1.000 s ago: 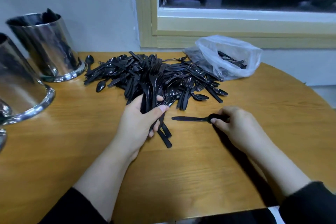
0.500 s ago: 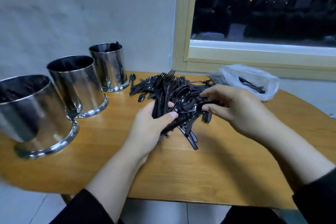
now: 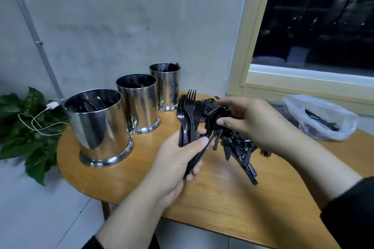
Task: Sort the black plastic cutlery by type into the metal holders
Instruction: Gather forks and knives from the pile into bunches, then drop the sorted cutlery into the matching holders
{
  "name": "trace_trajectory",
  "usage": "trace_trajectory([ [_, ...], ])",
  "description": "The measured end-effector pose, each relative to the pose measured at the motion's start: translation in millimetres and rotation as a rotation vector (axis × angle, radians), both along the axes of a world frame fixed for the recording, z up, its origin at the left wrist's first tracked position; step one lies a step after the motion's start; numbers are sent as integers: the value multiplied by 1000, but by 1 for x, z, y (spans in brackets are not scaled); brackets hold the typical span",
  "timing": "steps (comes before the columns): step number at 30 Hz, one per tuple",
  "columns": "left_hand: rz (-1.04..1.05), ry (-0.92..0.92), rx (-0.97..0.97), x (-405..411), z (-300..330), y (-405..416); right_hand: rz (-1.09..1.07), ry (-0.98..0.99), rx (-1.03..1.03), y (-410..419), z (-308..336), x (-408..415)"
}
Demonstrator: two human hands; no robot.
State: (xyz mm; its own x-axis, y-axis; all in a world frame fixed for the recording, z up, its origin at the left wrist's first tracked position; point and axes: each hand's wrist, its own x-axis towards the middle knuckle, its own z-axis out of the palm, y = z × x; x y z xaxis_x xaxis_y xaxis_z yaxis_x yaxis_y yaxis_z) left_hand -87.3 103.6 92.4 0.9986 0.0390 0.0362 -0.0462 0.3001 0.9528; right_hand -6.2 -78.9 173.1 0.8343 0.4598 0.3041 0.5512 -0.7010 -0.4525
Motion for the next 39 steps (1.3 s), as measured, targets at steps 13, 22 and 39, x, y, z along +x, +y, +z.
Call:
trace_trajectory([
  [13,65,-60,70,27,18,42,159,391,451,54,-3,28],
  [22,354,-50,154,78,59,92,91,203,613,81,42,86],
  [39,444,-108,120,117,112,187,-29,-170,484,188,83,199],
])
